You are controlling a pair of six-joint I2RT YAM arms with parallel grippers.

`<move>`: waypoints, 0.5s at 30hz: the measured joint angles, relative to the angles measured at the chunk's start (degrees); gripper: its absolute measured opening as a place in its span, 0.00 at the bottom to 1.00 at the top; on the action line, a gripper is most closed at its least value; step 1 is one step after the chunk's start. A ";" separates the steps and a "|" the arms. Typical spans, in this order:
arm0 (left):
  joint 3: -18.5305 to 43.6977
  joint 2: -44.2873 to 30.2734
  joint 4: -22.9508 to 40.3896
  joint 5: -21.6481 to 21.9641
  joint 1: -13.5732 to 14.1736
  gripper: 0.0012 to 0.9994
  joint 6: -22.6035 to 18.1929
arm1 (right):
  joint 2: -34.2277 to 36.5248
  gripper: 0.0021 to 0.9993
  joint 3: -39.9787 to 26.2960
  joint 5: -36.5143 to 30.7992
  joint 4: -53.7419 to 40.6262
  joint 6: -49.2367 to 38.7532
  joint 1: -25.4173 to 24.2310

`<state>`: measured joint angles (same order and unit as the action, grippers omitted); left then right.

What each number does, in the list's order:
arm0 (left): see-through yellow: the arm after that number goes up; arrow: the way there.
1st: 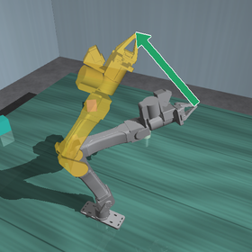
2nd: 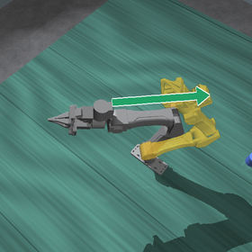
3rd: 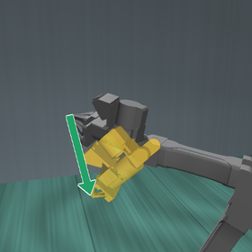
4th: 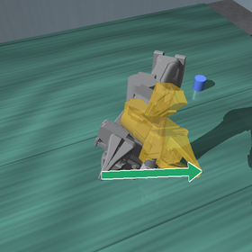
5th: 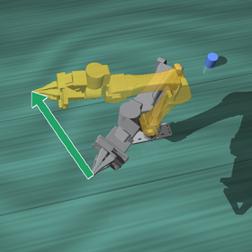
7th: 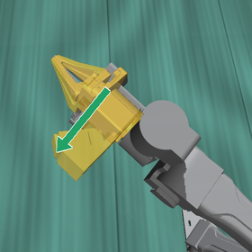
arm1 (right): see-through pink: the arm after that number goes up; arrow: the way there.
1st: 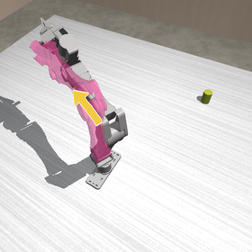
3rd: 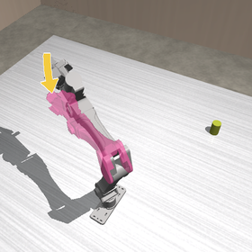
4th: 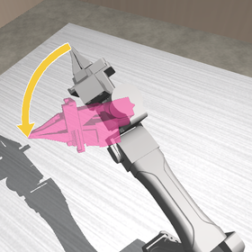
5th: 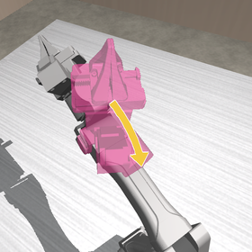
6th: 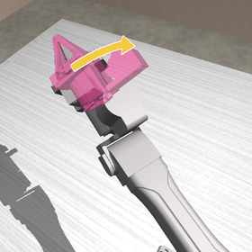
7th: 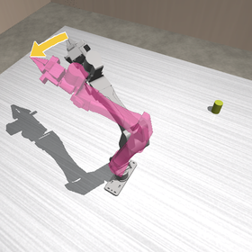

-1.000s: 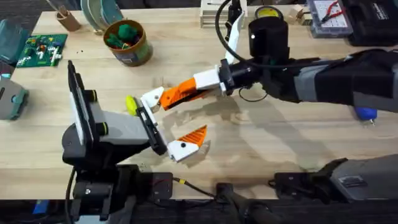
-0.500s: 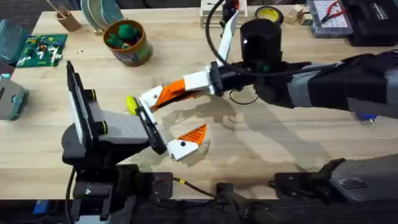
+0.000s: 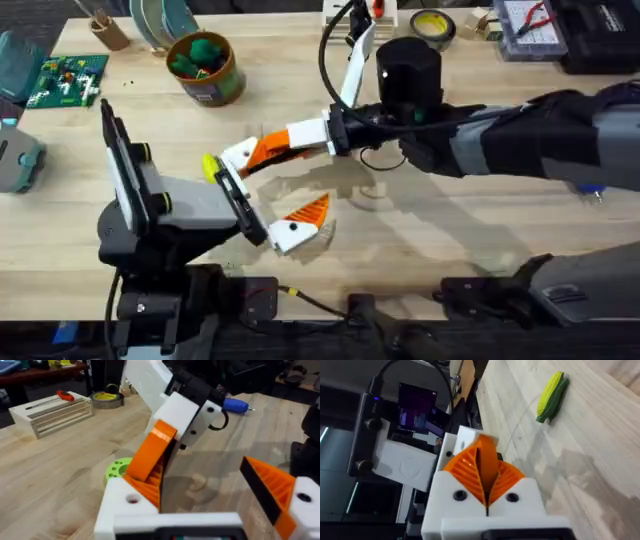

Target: Pick up the gripper from the table and insert it into the empty holder that is missing its gripper. Then pick up a screw, insert it into the mounting hole, and use the screwdriver to tighten it. Finally, clean up the table by picking up the vegetable and placing it into the bucket.

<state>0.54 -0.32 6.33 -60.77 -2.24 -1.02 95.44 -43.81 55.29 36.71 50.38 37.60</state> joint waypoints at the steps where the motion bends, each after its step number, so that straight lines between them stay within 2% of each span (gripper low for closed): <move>1: 0.00 0.00 0.00 0.00 0.00 0.99 0.00 | -0.01 0.00 0.00 0.01 0.14 -0.01 0.02; 15: 0.00 0.00 0.13 -1.45 0.00 0.99 -0.04 | 0.31 0.00 0.00 0.09 1.11 -0.03 0.00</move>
<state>0.54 -0.32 6.46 -62.22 -2.24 -1.06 95.74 -43.81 55.37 37.82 50.35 37.60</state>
